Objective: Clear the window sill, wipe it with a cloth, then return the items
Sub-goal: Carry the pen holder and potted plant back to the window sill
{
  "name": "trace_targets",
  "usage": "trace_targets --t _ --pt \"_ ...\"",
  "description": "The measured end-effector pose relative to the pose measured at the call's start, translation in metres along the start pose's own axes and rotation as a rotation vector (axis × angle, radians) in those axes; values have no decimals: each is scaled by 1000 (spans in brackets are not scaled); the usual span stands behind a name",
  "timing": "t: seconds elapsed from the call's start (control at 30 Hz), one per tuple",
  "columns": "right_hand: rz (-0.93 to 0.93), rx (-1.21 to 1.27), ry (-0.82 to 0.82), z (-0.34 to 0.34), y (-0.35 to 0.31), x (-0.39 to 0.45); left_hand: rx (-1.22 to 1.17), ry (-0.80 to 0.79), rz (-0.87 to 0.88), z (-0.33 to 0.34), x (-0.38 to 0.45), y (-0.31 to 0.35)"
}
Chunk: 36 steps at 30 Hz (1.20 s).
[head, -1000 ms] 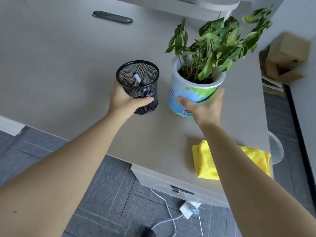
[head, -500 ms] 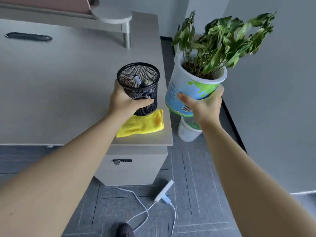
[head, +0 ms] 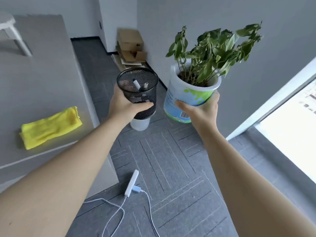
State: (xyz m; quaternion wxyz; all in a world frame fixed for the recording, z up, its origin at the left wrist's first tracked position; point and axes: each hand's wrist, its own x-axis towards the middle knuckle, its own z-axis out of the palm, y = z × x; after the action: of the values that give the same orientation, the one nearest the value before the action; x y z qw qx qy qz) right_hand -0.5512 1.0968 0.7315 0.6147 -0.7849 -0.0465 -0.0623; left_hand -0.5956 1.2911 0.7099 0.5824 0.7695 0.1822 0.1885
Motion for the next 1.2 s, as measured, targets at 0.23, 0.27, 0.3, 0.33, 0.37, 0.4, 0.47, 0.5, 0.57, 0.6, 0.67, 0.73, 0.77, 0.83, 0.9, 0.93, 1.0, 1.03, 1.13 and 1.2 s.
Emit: trace_targets --t 0.23,0.27,0.3,0.33,0.37,0.4,0.47,0.5,0.57,0.6,0.67,0.73,0.77,0.83,0.9,0.93,1.0,1.03,1.13,1.2 --pt "52 -29 279 -88 11 -7 -69 -225 59 85 -6 40" --pt "62 -40 315 -102 11 -8 -71 -260 72 99 -7 45" --pt "71 -44 346 -116 13 -9 -67 -296 89 113 -7 50" --pt "74 -37 371 -129 16 -10 -59 -336 110 128 -8 55" --pt "74 -31 393 -143 18 -11 -50 -374 131 143 -9 59" --pt "78 -36 416 -158 21 -11 -44 -404 148 158 -11 64" --pt "89 -54 465 -186 27 -12 -47 -446 162 188 -20 75" --pt "93 -56 493 -201 30 -12 -49 -465 165 202 -26 81" --pt "99 -56 544 -232 37 -10 -50 -505 180 235 -37 92" --pt "100 -59 560 -249 41 -8 -46 -527 186 251 -43 99" --pt "94 -68 587 -285 50 -2 -41 -564 198 289 -52 112" --pt "83 -63 613 -327 62 8 -44 -596 207 331 -63 128" --pt "80 -57 625 -350 68 13 -46 -610 208 354 -69 135" --pt "75 -58 642 -399 82 25 -44 -623 207 406 -81 150" --pt "74 -56 655 -453 97 38 -35 -646 209 463 -94 166" --pt "74 -58 655 -480 104 46 -30 -653 213 492 -101 175" --pt "86 -67 659 -535 116 59 -18 -663 226 548 -115 193" --pt "89 -80 669 -562 121 64 -12 -677 228 574 -121 203" --pt "98 -104 721 -630 140 78 6 -716 249 646 -135 226" --pt "104 -84 761 -665 153 82 -9 -728 265 684 -142 236"
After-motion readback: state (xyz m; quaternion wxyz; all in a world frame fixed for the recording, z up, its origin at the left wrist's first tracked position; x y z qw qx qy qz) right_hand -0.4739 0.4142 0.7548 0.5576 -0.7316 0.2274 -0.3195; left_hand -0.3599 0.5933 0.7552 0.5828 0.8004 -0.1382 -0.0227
